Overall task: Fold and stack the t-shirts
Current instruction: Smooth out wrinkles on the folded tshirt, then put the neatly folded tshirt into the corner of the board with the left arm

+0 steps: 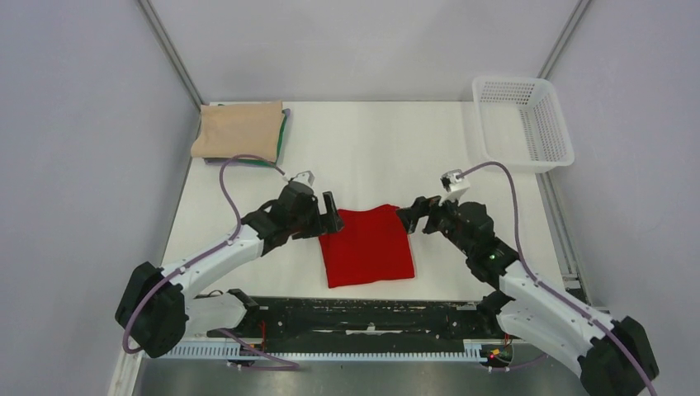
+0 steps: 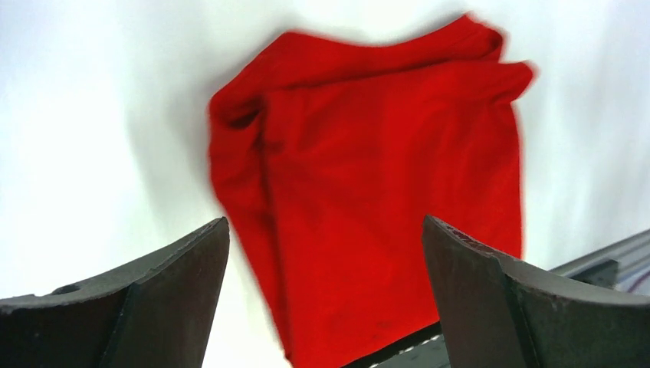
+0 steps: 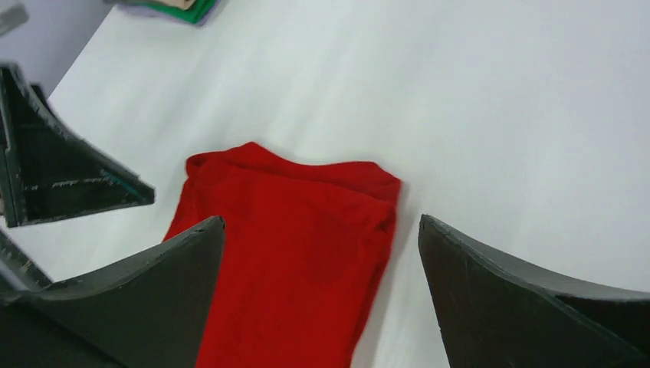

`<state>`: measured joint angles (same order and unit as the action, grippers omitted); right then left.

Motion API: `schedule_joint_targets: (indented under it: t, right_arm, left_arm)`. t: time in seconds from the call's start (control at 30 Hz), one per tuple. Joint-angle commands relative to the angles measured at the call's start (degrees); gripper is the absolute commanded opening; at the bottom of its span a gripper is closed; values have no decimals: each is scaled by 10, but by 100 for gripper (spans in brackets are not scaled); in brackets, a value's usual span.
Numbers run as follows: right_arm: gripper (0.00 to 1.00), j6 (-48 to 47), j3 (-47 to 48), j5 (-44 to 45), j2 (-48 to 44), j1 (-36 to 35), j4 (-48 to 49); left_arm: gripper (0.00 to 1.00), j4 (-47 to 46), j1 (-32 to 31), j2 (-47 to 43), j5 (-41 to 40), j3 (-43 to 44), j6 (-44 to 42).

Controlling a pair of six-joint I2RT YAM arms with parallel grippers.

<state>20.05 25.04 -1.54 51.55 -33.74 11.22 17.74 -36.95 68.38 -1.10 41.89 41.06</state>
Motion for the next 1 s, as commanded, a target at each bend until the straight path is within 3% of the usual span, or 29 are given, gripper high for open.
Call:
schedule_joint_targets:
  t: [0.0,0.17,0.4,0.63,0.83,0.9,0.97]
  right_arm:
    - [98,43,-64,141,-103,2,-73]
    - [98,44,-99,168,-182,2,-127]
    - [98,27,-102,187,-177,2,-168]
    - [98,6,-108,206,-158,2,-166]
    - [98,3,-117,239,-164,2,-173]
    - [98,-1,-117,249,-170,2,-177]
    - [98,-3,-117,259,-176,2,-181]
  left_arm:
    - [100,45,0,-24,-39,-52,42]
    - [100,15,0,-1,-42,-71,55]
    - [99,-37,0,69,-20,-75,64]
    - [87,-44,-27,128,-56,-57,77]
    - [63,-10,-92,210,-108,-6,99]
    - [47,5,-103,242,-122,13,104]
    - [22,30,-107,273,-144,40,105]
